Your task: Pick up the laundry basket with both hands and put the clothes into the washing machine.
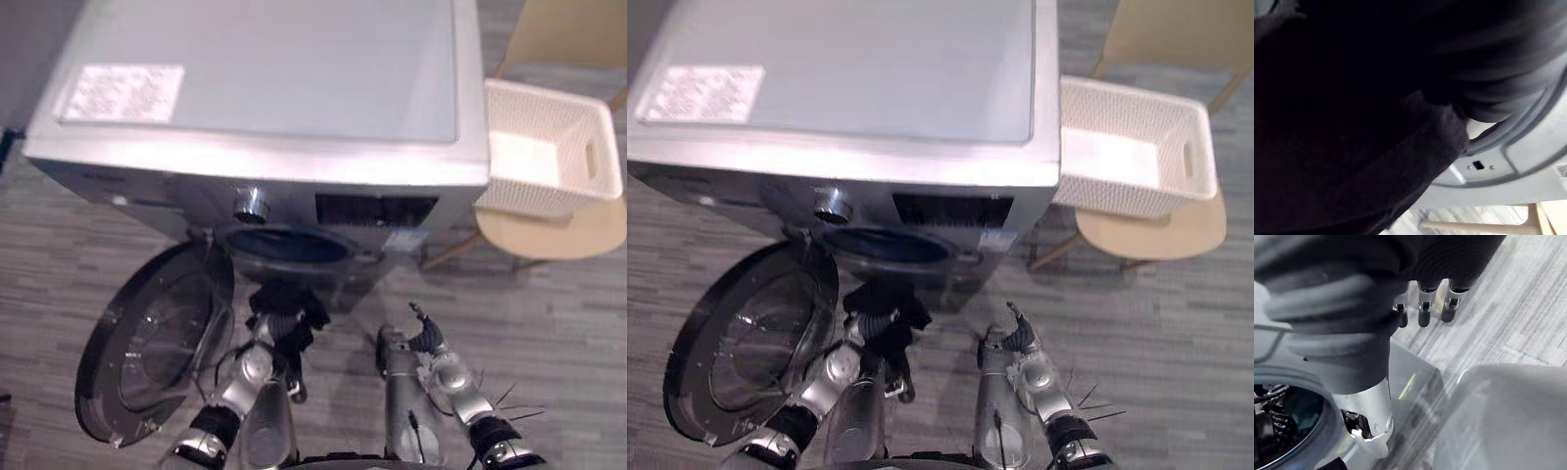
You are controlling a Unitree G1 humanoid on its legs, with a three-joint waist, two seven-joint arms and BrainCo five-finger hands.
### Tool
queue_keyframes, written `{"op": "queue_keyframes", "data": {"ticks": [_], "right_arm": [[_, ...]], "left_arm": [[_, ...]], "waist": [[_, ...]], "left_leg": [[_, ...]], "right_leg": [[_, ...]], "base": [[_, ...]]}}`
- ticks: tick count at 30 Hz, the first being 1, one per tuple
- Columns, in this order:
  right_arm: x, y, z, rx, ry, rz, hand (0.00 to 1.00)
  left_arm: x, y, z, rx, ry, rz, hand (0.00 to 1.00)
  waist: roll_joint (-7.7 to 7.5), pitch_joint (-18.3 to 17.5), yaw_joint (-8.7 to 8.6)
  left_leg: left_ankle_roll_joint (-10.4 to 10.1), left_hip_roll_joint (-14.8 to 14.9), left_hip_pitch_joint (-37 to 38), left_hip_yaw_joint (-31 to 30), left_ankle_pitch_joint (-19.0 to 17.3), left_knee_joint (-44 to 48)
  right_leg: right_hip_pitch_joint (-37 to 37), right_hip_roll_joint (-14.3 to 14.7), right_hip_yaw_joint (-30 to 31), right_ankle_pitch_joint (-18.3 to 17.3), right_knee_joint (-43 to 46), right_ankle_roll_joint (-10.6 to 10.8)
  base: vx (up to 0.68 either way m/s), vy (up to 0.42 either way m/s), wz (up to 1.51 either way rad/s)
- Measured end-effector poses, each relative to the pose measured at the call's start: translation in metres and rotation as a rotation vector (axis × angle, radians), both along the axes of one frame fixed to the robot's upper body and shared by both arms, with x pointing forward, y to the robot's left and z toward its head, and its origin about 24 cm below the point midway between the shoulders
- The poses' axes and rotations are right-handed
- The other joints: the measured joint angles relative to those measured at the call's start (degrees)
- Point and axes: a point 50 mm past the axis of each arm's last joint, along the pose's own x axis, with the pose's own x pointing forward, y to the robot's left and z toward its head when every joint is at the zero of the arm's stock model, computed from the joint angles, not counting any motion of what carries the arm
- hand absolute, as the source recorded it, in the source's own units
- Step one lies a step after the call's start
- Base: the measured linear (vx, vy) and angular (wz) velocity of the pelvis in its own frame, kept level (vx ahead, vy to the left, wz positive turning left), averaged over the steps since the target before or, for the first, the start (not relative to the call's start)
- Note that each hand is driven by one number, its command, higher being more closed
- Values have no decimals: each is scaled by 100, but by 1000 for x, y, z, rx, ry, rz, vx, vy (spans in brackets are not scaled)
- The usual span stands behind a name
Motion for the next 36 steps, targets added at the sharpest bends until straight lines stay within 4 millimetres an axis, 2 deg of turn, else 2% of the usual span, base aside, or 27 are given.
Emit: {"op": "queue_keyframes", "data": {"ticks": [1,3,4,6,8,9,11,12,15,17,19,24,27,32,33,36], "right_arm": [[3,2,5,3,-25,5,0],[22,9,32,22,-153,19,0],[27,12,40,27,-194,22,0],[44,25,84,67,-395,51,0],[46,33,111,98,-524,76,0],[44,39,129,123,-611,94,0],[40,43,138,143,-660,99,0],[36,45,144,160,-692,97,0],[27,50,156,195,-764,104,0],[25,52,162,210,-798,112,0],[22,57,172,238,-847,122,0],[19,64,178,265,-884,154,0],[16,63,179,266,-891,161,0],[8,63,185,287,-929,183,0],[6,62,187,294,-937,182,0],[1,60,186,289,-944,183,0]], "left_arm": [[7,-2,11,-7,-46,-4,100],[35,-10,62,-7,-257,6,100],[41,-12,76,-9,-314,11,100],[59,-17,135,6,-539,25,100],[64,-17,172,38,-692,45,100],[68,-17,209,84,-828,60,100],[72,-17,244,130,-945,79,100],[72,-16,272,155,-1030,103,100],[68,-18,326,207,-1196,153,100],[64,-24,353,225,-1278,166,100],[57,-35,389,273,-1387,179,100],[47,-42,433,318,-1503,230,100],[39,-44,456,346,-1574,268,100],[15,-35,495,383,-1724,350,100],[6,-32,505,375,-1774,378,0],[-3,-21,513,365,-1840,454,0]], "waist": [[-11,10,7],[-11,67,0],[-17,105,9],[-101,249,45],[-149,283,49],[-182,336,33],[-232,407,24],[-265,426,6],[-324,458,-35],[-396,504,-42],[-530,579,-70],[-614,621,-202],[-625,627,-219],[-626,627,-296],[-626,627,-303],[-626,627,-300]], "left_leg": [[39,11,-193,-27,-53,183],[140,97,-1073,-193,-206,987],[157,115,-1291,-246,-258,1196],[204,214,-2080,-345,-393,1849],[206,275,-2585,-393,-456,2199],[180,291,-2997,-484,-477,2446],[178,316,-3298,-547,-477,2604],[176,359,-3550,-604,-476,2722],[191,389,-4099,-697,-465,2937],[202,393,-4363,-745,-461,3077],[201,423,-4681,-794,-463,3277],[271,429,-5125,-828,-501,3555],[281,420,-5330,-816,-504,3617],[295,422,-5560,-877,-513,3725],[297,421,-5634,-890,-515,3761],[310,396,-5697,-895,-522,3817]], "right_leg": [[-188,-29,-1,-27,171,-16],[-980,-73,-10,-141,882,24],[-1179,-79,-8,-182,1071,17],[-1952,-97,47,-308,1716,14],[-2460,-85,86,-368,2069,-15],[-2855,-73,92,-400,2319,-31],[-3139,-65,82,-421,2487,-61],[-3370,-52,55,-417,2597,-63],[-3879,-37,22,-414,2794,-83],[-4126,-32,22,-424,2925,-97],[-4413,-32,14,-441,3114,-103],[-4820,-63,52,-481,3368,-64],[-5037,-70,91,-489,3439,-54],[-5216,-76,59,-492,3515,-47],[-5276,-83,52,-496,3549,-43],[-5332,-154,35,-523,3631,-50]], "base": [[-179,57,8],[-167,56,12],[-140,30,4],[-141,0,1],[-122,-51,-2],[-132,-97,-1],[-104,-94,0],[-70,-80,-4],[-49,-63,-4],[-14,-19,-1],[0,0,0],[-2,1,1],[0,0,0],[0,0,0],[0,0,0],[9,2,7]]}}
